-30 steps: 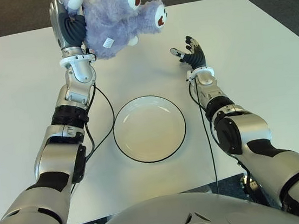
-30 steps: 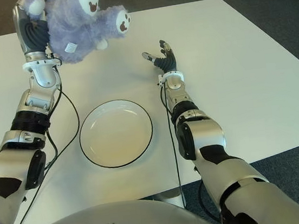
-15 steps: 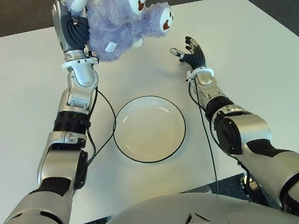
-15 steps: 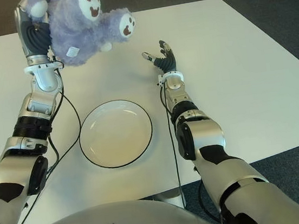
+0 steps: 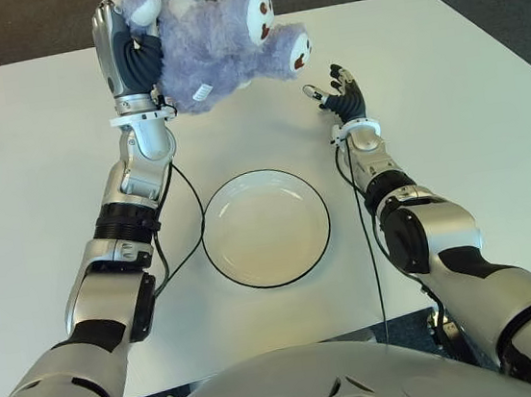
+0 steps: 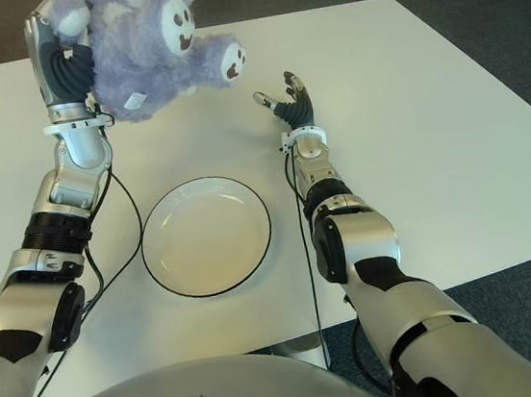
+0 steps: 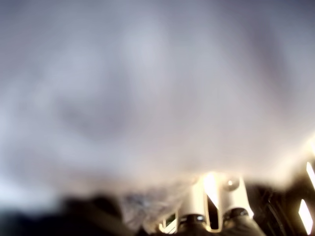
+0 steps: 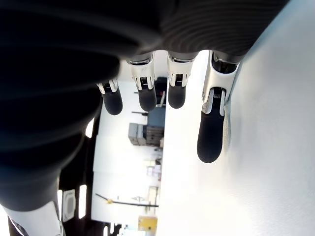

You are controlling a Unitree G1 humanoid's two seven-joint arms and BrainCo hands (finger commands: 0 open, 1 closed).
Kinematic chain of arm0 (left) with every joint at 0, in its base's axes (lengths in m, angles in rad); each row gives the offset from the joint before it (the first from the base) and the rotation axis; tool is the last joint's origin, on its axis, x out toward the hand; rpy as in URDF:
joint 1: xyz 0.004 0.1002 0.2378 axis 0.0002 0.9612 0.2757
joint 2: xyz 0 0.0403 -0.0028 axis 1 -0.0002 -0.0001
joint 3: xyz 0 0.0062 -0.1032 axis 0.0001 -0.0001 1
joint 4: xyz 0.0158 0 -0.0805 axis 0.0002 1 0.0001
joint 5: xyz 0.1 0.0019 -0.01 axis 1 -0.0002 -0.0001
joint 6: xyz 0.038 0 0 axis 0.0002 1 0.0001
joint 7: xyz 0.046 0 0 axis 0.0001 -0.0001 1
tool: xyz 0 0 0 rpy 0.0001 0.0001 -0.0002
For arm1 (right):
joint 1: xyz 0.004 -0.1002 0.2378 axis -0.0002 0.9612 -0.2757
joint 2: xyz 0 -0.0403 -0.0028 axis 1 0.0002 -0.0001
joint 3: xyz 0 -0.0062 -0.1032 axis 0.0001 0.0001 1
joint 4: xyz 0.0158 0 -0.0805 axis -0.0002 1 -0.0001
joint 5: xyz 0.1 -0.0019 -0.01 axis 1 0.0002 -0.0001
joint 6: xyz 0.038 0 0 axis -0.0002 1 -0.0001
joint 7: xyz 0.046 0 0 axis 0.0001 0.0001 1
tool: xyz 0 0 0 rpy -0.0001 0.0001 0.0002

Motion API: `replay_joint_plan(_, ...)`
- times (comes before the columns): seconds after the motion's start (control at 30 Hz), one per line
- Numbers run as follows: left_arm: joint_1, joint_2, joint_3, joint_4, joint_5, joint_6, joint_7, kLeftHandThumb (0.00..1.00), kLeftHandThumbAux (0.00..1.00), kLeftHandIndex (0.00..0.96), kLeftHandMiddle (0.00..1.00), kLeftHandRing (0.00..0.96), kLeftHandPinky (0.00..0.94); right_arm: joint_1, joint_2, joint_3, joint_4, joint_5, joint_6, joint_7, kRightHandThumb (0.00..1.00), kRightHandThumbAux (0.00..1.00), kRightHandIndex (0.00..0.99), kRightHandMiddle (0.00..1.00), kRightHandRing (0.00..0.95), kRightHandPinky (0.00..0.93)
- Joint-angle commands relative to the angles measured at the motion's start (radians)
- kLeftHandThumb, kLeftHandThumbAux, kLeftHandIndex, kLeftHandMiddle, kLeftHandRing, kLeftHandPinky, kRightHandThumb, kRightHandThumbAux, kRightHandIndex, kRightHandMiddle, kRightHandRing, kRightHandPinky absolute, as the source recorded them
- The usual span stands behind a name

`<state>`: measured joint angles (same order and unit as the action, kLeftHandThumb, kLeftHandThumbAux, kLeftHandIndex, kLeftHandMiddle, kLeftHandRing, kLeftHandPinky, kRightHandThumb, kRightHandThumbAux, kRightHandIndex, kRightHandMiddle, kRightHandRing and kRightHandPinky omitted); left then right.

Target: Put the doll into the plate.

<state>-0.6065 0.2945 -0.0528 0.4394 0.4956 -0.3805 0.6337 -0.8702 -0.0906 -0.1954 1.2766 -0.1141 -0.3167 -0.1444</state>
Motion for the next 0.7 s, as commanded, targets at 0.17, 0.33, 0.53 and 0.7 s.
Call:
replay_joint_plan(0.17,0.045,-0.004,-0.001,-0.055,0.045,0.008,0.017,0.846,0.66,0.435,0.547,0.85,0.832,0.103,0.024,-0.006,0.082,0.009,0.111,0.009,0.093,0.715,0.084,0.064,0.042,0.036)
replay_joint_plan(0.33,0.063,-0.008,-0.001,-0.077,0.055,0.008,0.019,0.846,0.66,0.434,0.548,0.849,0.833,0.102,0.024,-0.006,0.082,0.009,0.112,0.008,0.093,0.715,0.084,0.065,0.042,0.032)
replay_joint_plan(0.53,0.081,-0.011,-0.001,-0.098,0.059,0.001,0.017,0.847,0.659,0.436,0.548,0.85,0.838,0.102,0.024,-0.008,0.082,0.009,0.113,0.006,0.097,0.718,0.084,0.065,0.043,0.038)
replay_joint_plan(0.7,0.1,-0.015,-0.002,-0.122,0.058,-0.013,0.012,0.848,0.659,0.436,0.548,0.853,0.841,0.101,0.024,-0.007,0.082,0.008,0.113,0.0,0.101,0.72,0.083,0.067,0.045,0.036)
